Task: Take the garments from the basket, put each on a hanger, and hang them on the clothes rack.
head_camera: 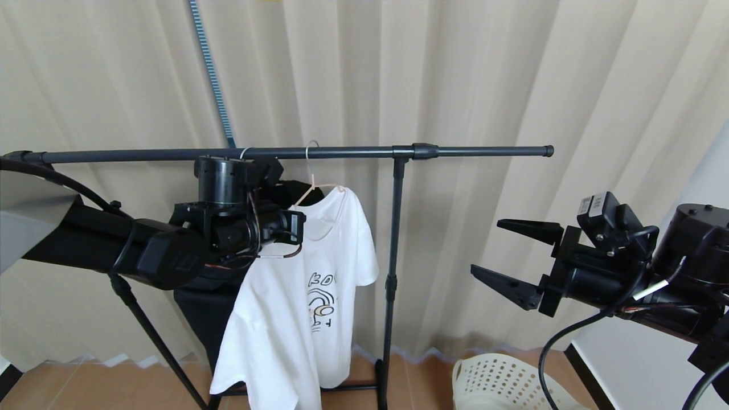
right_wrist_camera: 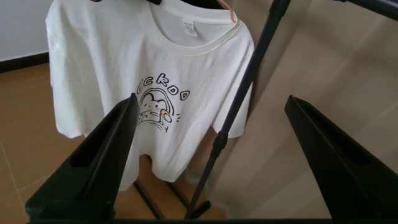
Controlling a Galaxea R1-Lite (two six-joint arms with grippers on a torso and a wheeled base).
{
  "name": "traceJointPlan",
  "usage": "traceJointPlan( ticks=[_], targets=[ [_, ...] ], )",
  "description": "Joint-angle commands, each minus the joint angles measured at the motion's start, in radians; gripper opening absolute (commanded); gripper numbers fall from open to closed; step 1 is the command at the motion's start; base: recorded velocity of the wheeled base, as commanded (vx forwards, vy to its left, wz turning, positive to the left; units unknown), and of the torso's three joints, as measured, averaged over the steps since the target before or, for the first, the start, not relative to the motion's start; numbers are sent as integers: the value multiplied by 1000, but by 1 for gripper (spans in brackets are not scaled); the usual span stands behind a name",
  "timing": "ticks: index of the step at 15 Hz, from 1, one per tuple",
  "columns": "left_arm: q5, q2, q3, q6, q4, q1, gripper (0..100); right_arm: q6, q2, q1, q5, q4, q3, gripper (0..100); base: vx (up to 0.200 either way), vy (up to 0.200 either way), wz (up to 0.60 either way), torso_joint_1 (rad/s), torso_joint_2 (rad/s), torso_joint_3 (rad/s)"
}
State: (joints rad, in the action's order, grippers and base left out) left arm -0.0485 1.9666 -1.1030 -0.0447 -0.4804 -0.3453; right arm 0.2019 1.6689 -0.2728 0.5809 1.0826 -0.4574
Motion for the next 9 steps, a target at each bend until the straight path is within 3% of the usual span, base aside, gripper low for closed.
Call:
traceJointPlan(
  ticks=[1,3,4,9],
  targets=[
    [-1,-2,11,0,-10,0,0,1,3,0,1,0,0,100,0,0,0,0,0,0],
    [-1,-5,14,2,-10,0,0,1,3,0,1,0,0,100,0,0,0,0,0,0],
    [-1,-5,14,2,-10,0,100,1,3,0,1,0,0,100,0,0,0,0,0,0],
    [-4,-137,107,3,-9,-1,100,-1,-11,0,1,0,2,100,0,0,0,0,0,0]
  ],
)
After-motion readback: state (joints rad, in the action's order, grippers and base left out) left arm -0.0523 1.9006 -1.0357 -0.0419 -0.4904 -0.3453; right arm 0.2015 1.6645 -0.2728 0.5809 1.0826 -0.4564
